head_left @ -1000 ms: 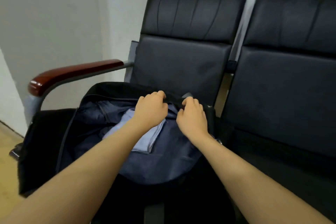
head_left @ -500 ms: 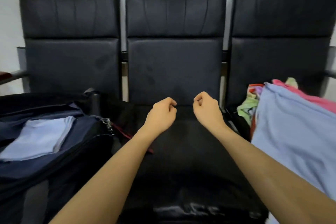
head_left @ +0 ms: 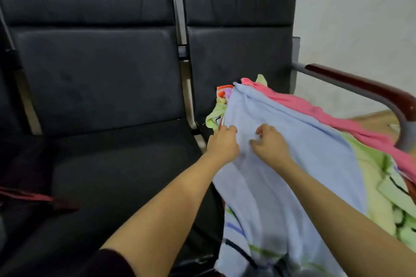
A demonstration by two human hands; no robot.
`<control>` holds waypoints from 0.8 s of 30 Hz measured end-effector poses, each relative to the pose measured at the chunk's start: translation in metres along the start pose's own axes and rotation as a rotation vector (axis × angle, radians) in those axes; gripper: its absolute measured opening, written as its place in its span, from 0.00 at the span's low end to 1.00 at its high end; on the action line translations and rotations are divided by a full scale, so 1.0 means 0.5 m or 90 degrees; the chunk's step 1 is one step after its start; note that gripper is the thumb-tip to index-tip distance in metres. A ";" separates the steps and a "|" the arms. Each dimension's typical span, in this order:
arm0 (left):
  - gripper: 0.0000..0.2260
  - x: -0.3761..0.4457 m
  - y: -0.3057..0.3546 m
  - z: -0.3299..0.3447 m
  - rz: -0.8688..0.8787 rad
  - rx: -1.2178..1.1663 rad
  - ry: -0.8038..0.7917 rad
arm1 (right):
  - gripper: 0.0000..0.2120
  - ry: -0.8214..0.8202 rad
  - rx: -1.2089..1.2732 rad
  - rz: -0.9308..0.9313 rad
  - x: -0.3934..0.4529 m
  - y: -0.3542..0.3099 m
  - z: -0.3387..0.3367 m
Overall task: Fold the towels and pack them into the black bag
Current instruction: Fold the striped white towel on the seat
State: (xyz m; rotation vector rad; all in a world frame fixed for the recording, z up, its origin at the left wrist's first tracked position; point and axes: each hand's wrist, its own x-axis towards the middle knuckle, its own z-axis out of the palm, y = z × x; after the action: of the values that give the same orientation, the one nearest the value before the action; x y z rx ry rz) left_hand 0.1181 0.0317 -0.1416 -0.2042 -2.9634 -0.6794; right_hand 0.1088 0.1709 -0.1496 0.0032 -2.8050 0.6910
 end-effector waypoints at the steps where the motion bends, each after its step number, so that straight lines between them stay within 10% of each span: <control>1: 0.19 0.005 0.000 0.015 -0.011 0.034 -0.012 | 0.18 -0.024 -0.066 -0.010 0.000 0.012 0.009; 5: 0.24 0.009 -0.031 0.065 -0.030 0.072 -0.051 | 0.12 0.002 -0.196 -0.050 0.000 0.027 0.039; 16: 0.31 0.008 -0.042 0.072 0.068 -0.077 0.096 | 0.05 0.217 0.052 -0.189 -0.013 -0.003 0.036; 24: 0.09 -0.022 -0.014 -0.063 0.107 -0.342 0.146 | 0.09 0.270 0.246 -0.215 -0.039 -0.123 -0.025</control>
State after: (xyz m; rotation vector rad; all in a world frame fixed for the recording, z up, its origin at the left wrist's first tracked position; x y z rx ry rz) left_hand 0.1300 0.0104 -0.1175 -0.3763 -2.4546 -1.3558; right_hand 0.1346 0.1209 -0.1154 0.3479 -2.1635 0.9968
